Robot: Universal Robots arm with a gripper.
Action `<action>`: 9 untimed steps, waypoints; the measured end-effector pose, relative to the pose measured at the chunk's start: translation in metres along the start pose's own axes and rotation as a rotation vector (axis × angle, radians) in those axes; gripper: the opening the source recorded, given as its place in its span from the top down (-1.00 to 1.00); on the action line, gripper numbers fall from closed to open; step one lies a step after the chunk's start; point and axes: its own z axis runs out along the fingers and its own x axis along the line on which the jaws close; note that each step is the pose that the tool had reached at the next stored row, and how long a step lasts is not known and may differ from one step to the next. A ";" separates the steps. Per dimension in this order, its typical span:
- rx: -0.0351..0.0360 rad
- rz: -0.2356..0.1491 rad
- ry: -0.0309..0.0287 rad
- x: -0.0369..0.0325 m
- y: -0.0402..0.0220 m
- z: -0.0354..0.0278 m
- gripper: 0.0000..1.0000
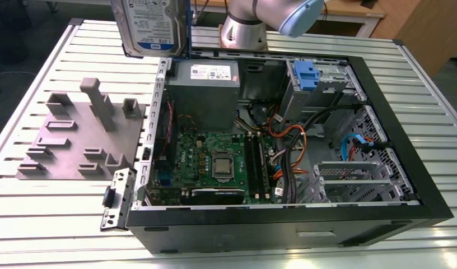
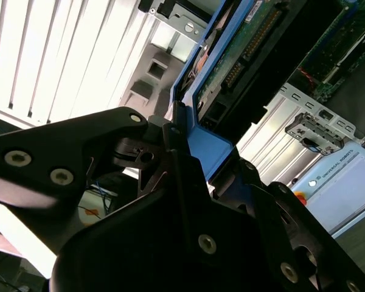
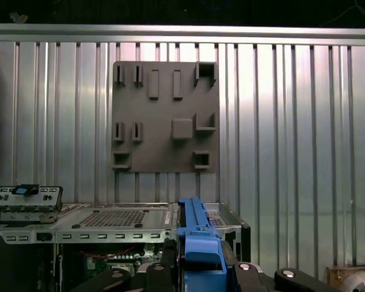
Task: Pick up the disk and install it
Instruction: 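Pick up the disk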
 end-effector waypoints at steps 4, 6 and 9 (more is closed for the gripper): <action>-0.0001 0.000 0.0002 0.0002 -0.0040 -0.0002 0.26; -0.0001 0.000 0.0002 0.0002 -0.0076 -0.0002 0.26; -0.0001 0.000 0.0002 0.0001 -0.0138 -0.0004 0.26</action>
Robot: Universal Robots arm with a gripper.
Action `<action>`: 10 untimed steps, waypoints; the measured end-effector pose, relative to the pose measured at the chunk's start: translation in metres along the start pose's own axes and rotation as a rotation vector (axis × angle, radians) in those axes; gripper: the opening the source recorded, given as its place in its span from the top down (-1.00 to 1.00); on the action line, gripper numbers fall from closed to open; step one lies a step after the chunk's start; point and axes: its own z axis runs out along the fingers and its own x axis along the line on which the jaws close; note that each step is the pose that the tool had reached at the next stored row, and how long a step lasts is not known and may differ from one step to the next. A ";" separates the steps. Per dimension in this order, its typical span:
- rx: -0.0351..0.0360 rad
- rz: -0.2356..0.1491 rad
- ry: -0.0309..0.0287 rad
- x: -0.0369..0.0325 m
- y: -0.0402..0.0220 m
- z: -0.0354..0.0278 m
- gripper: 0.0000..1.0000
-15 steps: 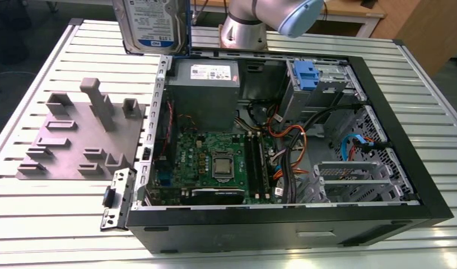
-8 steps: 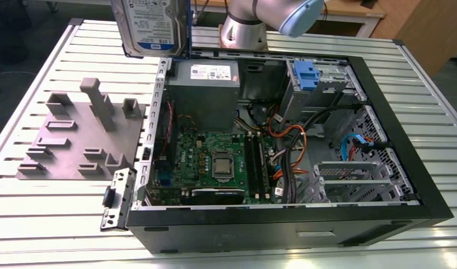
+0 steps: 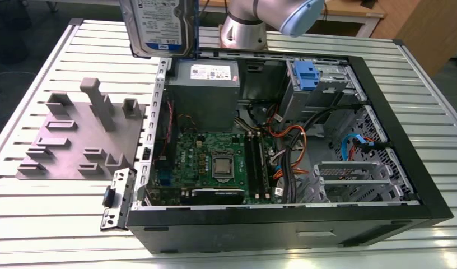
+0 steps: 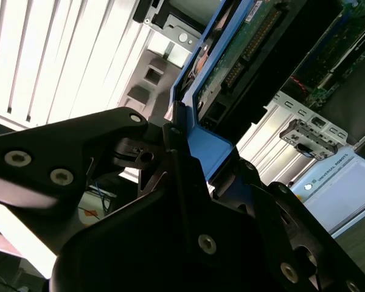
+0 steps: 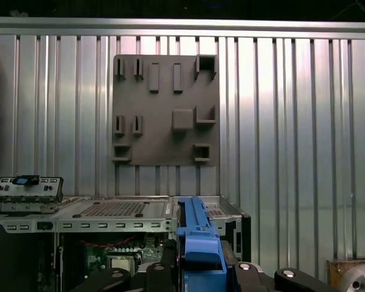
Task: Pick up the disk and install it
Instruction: 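Pick up the disk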
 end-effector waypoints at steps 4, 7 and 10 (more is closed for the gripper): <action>0.0000 0.000 0.0000 -0.0001 -0.0069 -0.0001 0.26; -0.0001 0.000 0.0001 -0.0002 -0.0094 -0.0002 0.26; -0.0001 0.000 0.0001 -0.0002 -0.0108 -0.0003 0.26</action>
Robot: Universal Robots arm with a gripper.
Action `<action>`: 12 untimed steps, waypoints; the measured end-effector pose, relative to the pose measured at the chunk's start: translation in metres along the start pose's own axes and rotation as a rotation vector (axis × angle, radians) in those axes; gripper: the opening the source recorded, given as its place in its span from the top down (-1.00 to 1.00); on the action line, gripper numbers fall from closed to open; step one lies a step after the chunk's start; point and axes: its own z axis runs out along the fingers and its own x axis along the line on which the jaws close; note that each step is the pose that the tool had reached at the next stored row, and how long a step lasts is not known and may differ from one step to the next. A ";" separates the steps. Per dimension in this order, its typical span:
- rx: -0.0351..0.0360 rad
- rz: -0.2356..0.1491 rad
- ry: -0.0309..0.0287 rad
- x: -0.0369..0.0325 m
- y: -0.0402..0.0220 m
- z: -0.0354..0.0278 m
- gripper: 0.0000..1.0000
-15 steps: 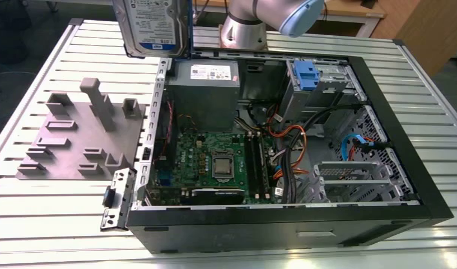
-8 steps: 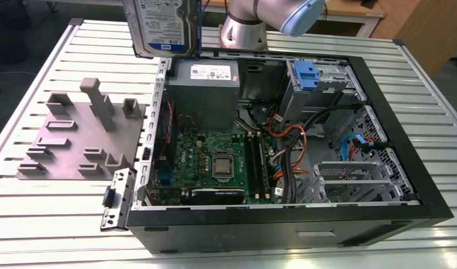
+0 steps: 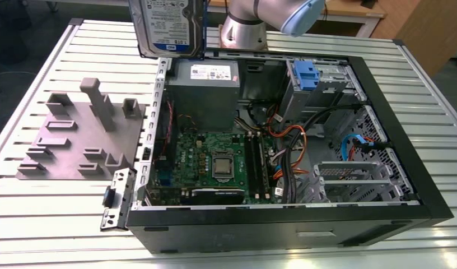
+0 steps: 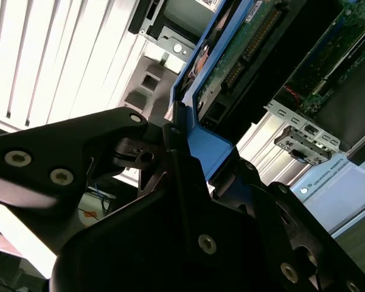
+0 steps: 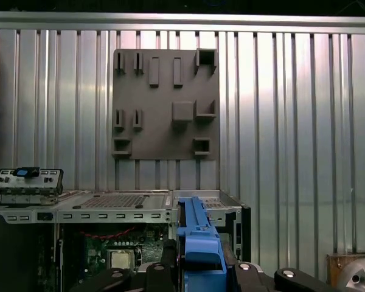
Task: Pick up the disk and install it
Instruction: 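Pick up the disk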
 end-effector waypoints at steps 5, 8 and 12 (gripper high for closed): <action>0.0000 0.000 0.0000 0.0000 -0.0011 0.0000 0.26; 0.0001 0.000 0.0000 0.0005 -0.0012 0.0000 0.26; 0.0000 0.000 0.0000 0.0022 -0.0011 -0.0001 0.26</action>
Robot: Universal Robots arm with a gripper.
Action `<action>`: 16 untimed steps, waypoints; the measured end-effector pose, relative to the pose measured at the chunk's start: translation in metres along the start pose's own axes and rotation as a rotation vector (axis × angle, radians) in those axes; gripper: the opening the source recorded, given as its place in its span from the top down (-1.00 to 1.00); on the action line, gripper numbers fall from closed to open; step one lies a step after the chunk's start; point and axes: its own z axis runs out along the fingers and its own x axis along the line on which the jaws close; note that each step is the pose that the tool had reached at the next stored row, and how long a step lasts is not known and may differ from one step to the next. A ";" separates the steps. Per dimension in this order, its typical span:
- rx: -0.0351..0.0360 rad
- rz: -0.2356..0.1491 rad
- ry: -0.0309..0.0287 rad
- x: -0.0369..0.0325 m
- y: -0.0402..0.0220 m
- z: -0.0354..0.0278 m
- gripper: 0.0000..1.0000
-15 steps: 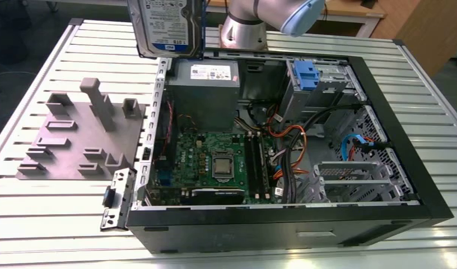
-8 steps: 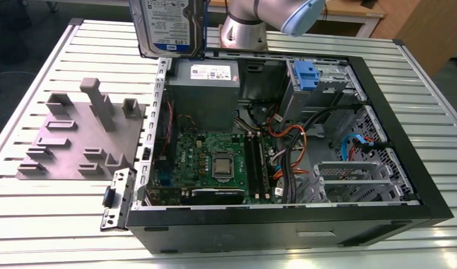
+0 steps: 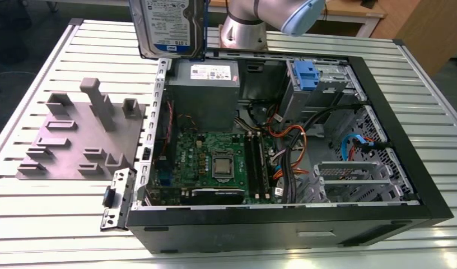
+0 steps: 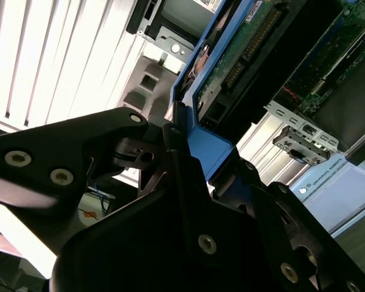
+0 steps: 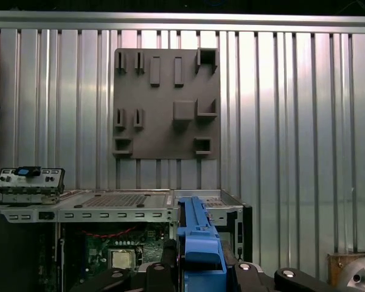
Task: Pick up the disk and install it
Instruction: 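Pick up the disk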
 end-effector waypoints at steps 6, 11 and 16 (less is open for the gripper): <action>0.0000 0.000 0.0000 0.0002 -0.0027 -0.0001 0.26; 0.0000 0.000 0.0000 0.0001 -0.0059 -0.0001 0.26; 0.0000 0.000 0.0000 0.0000 -0.0096 -0.0002 0.26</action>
